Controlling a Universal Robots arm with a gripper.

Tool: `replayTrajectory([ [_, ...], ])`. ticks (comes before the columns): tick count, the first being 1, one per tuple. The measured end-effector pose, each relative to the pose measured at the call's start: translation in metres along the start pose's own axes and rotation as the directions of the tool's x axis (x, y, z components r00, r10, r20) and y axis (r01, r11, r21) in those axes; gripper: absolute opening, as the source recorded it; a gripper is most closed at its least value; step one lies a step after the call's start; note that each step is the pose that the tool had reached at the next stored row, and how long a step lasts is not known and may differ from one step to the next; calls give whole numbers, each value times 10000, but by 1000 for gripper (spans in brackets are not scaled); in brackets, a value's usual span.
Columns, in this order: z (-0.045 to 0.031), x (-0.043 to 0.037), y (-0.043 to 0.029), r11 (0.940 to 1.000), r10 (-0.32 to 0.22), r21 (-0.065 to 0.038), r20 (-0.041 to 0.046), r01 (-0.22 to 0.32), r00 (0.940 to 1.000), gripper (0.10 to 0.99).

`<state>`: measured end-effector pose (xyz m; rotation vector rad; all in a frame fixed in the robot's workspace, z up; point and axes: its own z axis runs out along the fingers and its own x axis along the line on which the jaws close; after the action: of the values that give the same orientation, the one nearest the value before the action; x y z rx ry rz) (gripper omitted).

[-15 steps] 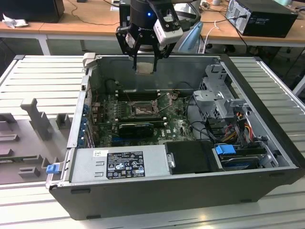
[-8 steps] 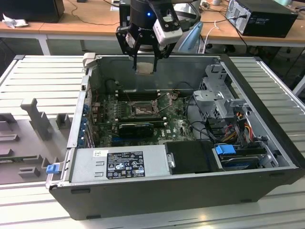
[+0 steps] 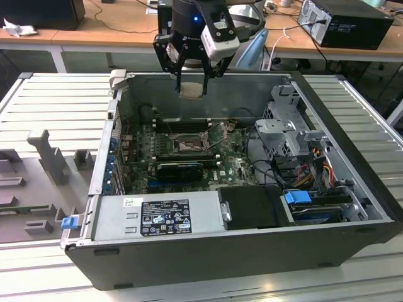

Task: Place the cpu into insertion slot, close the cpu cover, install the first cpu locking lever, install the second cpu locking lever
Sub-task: 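Place the cpu into insertion slot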

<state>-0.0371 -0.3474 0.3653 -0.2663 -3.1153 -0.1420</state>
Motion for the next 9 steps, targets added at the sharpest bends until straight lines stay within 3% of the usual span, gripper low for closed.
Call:
replayTrajectory([
  [9, 0, 0, 0, 9993, 368, -8, 33, -368, 9993, 529],
])
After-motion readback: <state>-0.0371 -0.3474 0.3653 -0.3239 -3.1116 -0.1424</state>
